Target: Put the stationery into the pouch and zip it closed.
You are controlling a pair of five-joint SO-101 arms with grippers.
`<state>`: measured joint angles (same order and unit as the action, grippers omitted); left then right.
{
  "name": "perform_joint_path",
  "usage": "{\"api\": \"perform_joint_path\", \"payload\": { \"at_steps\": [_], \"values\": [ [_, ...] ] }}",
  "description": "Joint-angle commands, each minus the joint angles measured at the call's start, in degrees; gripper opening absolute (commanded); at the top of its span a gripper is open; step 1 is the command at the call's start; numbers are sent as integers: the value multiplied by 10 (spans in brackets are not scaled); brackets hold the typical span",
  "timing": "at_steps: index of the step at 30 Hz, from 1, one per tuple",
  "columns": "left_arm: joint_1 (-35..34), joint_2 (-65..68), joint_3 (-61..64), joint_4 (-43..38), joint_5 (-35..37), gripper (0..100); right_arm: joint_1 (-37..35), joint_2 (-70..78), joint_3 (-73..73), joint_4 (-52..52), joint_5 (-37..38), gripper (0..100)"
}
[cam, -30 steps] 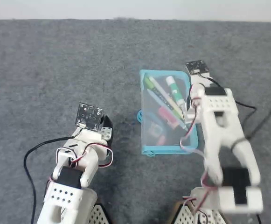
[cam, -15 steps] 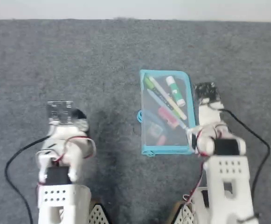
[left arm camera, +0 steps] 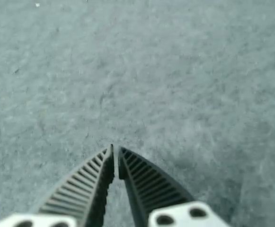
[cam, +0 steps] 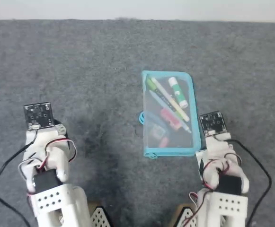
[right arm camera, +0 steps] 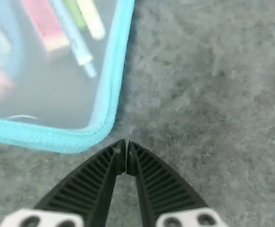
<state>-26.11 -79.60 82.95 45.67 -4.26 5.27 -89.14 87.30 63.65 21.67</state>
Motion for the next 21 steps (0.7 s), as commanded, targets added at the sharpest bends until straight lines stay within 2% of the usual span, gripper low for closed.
{"api": "perform_joint_path", "payload": {
  "at_steps": [1, 6, 10, 15, 21],
  "values": [
    [-5, -1, -24, 4, -10, 11, 9, -85, 24, 15, 11, 6],
    [-5, -113, 32, 11, -9, 10, 5, -154, 39, 56, 11, 6],
    [5, -265, 80, 77, -11, 10, 4, -143, 39, 55, 11, 6],
    [113, -218, 138, 55, -74, 10, -48, -148, 72, 36, 11, 6],
    [207, -222, 138, 120, -91, 11, -66, -149, 91, 17, 11, 6]
  ]
}}
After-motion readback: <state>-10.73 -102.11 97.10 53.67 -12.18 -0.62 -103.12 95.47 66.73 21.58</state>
